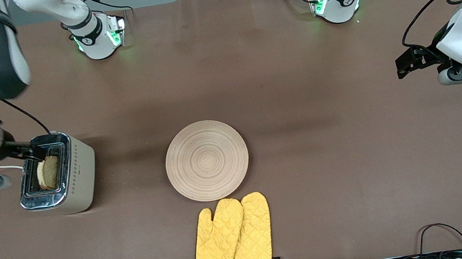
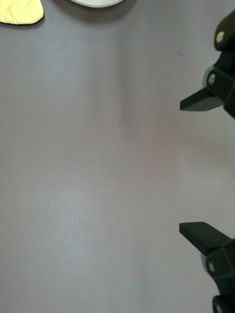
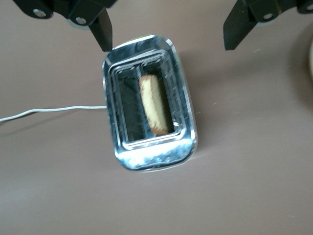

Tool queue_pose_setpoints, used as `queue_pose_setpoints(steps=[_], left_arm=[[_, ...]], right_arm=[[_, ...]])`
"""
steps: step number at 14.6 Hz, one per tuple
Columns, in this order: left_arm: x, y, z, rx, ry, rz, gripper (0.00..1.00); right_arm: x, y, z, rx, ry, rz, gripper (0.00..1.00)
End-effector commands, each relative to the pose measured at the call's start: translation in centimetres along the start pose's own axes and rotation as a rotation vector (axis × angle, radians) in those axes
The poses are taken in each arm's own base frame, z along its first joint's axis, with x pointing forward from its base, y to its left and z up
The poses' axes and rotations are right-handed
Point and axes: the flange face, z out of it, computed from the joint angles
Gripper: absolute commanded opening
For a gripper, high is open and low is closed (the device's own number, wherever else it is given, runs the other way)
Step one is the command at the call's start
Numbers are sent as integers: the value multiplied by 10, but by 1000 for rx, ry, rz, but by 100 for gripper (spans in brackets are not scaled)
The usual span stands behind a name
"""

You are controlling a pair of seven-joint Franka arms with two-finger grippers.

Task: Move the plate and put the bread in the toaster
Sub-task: 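Open the right gripper and raise it away from the toaster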

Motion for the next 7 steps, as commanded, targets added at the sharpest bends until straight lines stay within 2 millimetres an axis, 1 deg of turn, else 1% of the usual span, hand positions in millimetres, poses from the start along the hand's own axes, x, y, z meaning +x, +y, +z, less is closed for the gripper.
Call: queue_pose_setpoints(steps=[1,3,6,7], left_arm=[[-1,0,-5,13,-5,-2,100],[-1,-1,-5,14,-5,-3,100],[-1,-1,-5,16,-5,-2,100],[-1,-1,-5,16,-5,-2,100]], right_arm=[[-37,33,-19,147,28,2,100],[-58,45,-29,191,72,1,100],[-79,58,-54,214,81,-3,100],[-83,60,-61,206,79,-16,100]])
